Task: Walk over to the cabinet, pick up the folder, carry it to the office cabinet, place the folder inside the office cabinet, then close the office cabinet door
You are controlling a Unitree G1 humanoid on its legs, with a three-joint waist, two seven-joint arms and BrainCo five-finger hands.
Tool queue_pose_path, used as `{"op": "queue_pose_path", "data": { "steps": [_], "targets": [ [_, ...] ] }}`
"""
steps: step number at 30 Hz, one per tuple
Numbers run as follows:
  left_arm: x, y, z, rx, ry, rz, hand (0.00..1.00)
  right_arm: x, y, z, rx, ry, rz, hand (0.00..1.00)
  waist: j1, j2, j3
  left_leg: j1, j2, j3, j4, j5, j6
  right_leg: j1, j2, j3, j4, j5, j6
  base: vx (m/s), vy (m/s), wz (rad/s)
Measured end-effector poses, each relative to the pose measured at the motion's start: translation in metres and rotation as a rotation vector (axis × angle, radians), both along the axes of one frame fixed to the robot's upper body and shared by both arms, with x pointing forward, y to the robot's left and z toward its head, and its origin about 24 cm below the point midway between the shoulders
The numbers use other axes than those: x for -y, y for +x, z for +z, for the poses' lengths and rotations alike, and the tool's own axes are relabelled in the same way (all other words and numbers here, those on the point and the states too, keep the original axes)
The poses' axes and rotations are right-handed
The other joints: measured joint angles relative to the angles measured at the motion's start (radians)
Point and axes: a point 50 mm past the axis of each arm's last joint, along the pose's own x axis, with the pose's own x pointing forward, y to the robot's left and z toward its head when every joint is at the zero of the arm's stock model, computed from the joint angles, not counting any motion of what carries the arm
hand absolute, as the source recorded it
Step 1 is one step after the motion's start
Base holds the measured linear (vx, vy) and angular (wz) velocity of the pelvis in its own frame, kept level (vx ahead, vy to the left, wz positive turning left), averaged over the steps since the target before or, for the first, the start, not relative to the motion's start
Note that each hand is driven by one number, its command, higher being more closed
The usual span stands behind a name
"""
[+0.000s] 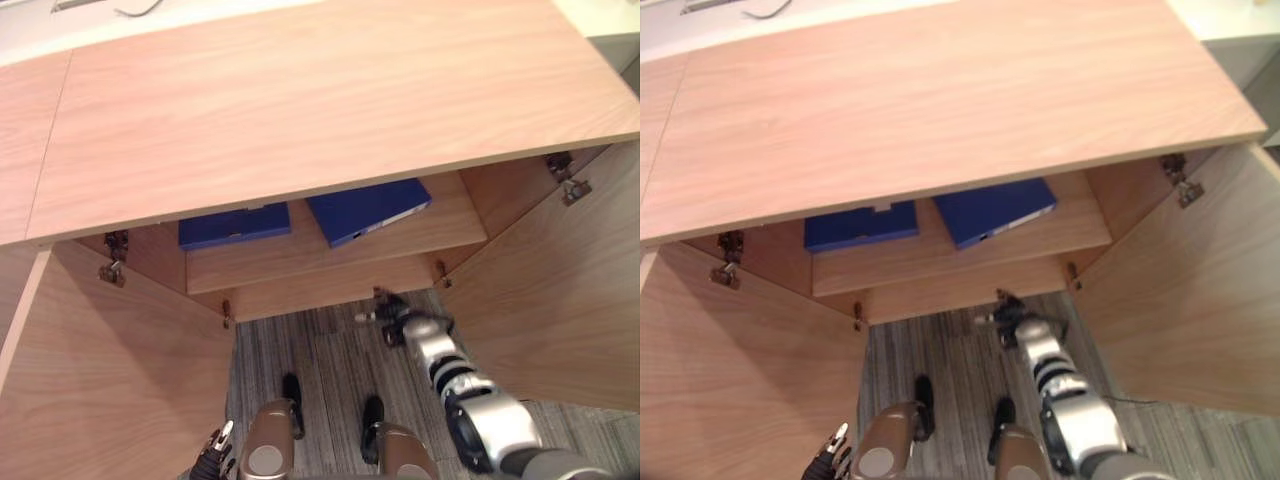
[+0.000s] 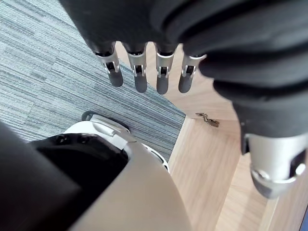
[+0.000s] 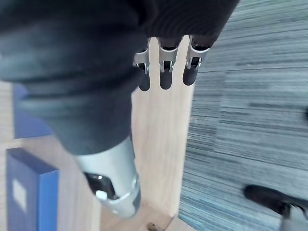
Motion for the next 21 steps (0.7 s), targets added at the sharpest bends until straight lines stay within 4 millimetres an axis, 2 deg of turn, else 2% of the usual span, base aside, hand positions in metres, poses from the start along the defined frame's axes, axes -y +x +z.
{"op": "queue_pose_path", "data": {
  "steps": [1,3,4,6,7,8,9,11,12,13,15,16,17,18,19,20,21],
  "targets": [
    [-0.003,-0.001,-0.002,-0.018,0.006,0.015,0.0,-0.003,-0.02,-0.017,-0.068,0.011,-0.014,0.0,0.0,-0.008,-0.011,0.002,0.0,-0.005,0.0,-0.001,-0.001,0.01,0.001,-0.008,-0.008,0.003,0.004,0.04,0.01,0.1],
    [-0.006,0.0,-0.003,-0.032,0.023,0.016,0.0,-0.009,-0.04,-0.031,-0.13,0.022,-0.02,0.0,-0.001,-0.021,-0.018,0.005,0.0,-0.011,0.006,-0.005,0.0,0.026,0.0,-0.018,-0.003,0.004,0.006,0.05,0.01,0.04],
    [-0.008,0.003,-0.004,-0.041,0.041,-0.001,0.0,-0.017,-0.058,-0.043,-0.187,0.037,-0.022,0.0,0.004,-0.027,-0.021,0.011,0.01,-0.012,0.038,-0.028,0.002,0.028,0.0,-0.029,0.028,0.007,0.017,0.02,0.013,-0.12],
    [-0.01,0.003,-0.006,-0.057,0.047,-0.007,0.0,-0.026,-0.069,-0.05,-0.222,0.056,-0.022,0.0,0.004,-0.027,-0.02,0.032,0.029,-0.011,0.063,-0.063,0.019,0.016,-0.002,-0.044,0.112,0.01,0.021,-0.07,0.027,-0.24],
    [-0.011,0.0,-0.008,-0.087,0.06,-0.024,0.0,-0.032,-0.073,-0.052,-0.235,0.07,-0.02,0.0,0.008,-0.026,-0.022,0.053,0.05,-0.011,0.07,-0.072,0.021,-0.012,-0.005,-0.052,0.201,0.011,0.032,-0.13,0.042,-0.15],
    [-0.012,-0.006,-0.011,-0.12,0.067,-0.027,0.0,-0.038,-0.076,-0.053,-0.242,0.088,-0.017,0.0,0.008,-0.028,-0.024,0.065,0.058,-0.012,0.067,-0.076,0.016,-0.027,-0.05,-0.102,0.272,-0.007,0.006,-0.11,0.016,-0.01],
    [-0.013,-0.012,-0.014,-0.154,0.076,-0.023,0.0,-0.041,-0.077,-0.053,-0.242,0.097,-0.017,0.0,0.015,-0.029,-0.032,0.068,0.072,-0.028,0.067,-0.076,0.016,-0.031,-0.104,-0.139,0.309,-0.01,0.001,-0.1,0.007,0.23],
    [-0.017,-0.021,-0.016,-0.196,0.085,-0.008,0.0,-0.041,-0.076,-0.053,-0.23,0.107,-0.032,0.0,0.027,-0.03,-0.036,0.06,0.093,-0.064,0.067,-0.076,0.015,-0.021,-0.167,-0.15,0.3,-0.002,-0.006,-0.03,-0.078,0.36],
    [-0.018,-0.024,-0.017,-0.211,0.084,-0.002,0.0,-0.04,-0.076,-0.053,-0.227,0.114,-0.039,0.0,0.032,-0.031,-0.037,0.055,0.103,-0.076,0.067,-0.076,0.015,-0.012,-0.18,-0.15,0.289,0.004,-0.012,-0.02,-0.184,0.38],
    [-0.023,-0.033,-0.019,-0.244,0.088,0.014,0.0,-0.04,-0.075,-0.053,-0.225,0.124,-0.051,0.0,0.043,-0.035,-0.042,0.04,0.119,-0.103,0.064,-0.075,0.006,-0.007,-0.201,-0.148,0.268,0.025,-0.032,-0.03,-0.25,0.29],
    [-0.033,-0.045,-0.019,-0.285,0.108,0.039,0.0,-0.04,-0.073,-0.052,-0.232,0.126,-0.052,0.0,0.055,-0.043,-0.047,0.021,0.143,-0.138,0.047,-0.072,-0.012,-0.008,-0.217,-0.141,0.234,0.094,-0.045,-0.03,-0.308,0.2],
    [-0.04,-0.051,-0.018,-0.304,0.13,0.06,0.0,-0.04,-0.071,-0.051,-0.231,0.132,-0.064,0.0,0.06,-0.05,-0.049,0.009,0.153,-0.17,0.033,-0.066,-0.04,-0.012,-0.217,-0.132,0.202,0.185,-0.07,-0.01,-0.409,0.14],
    [-0.051,-0.053,-0.015,-0.315,0.162,0.066,0.0,-0.042,-0.069,-0.05,-0.228,0.11,-0.037,0.0,0.062,-0.07,-0.049,-0.005,0.166,-0.192,0.007,-0.057,-0.096,-0.013,-0.19,-0.104,0.167,0.268,-0.081,-0.02,-0.416,0.16],
    [-0.052,-0.049,-0.015,-0.312,0.165,0.066,0.0,-0.04,-0.066,-0.05,-0.226,0.099,-0.034,0.0,0.061,-0.069,-0.048,-0.022,0.165,-0.217,0.029,-0.054,-0.11,-0.018,-0.172,-0.093,0.153,0.26,-0.078,0.03,-0.353,-0.01],
    [-0.048,-0.045,-0.016,-0.307,0.157,0.064,0.0,-0.034,-0.061,-0.047,-0.217,0.074,-0.037,0.0,0.066,-0.068,-0.04,-0.076,0.154,-0.235,0.143,-0.083,-0.114,-0.043,-0.148,-0.065,0.156,0.233,-0.061,0.15,-0.218,-0.39],
    [-0.037,-0.049,-0.02,-0.319,0.128,0.071,0.0,-0.022,-0.052,-0.043,-0.194,0.021,-0.016,0.0,0.066,-0.029,-0.035,-0.055,0.167,-0.25,0.136,-0.102,-0.079,-0.068,-0.098,-0.028,0.171,0.181,-0.02,0.17,-0.174,-0.41],
    [-0.041,-0.038,-0.019,-0.302,0.138,0.068,0.0,-0.022,-0.049,-0.04,-0.176,0.013,-0.013,0.0,0.061,-0.061,-0.005,-0.066,0.173,-0.248,0.135,-0.093,-0.101,-0.079,-0.104,-0.007,0.196,0.089,0.044,0.11,-0.229,-0.25]
  ]
}}
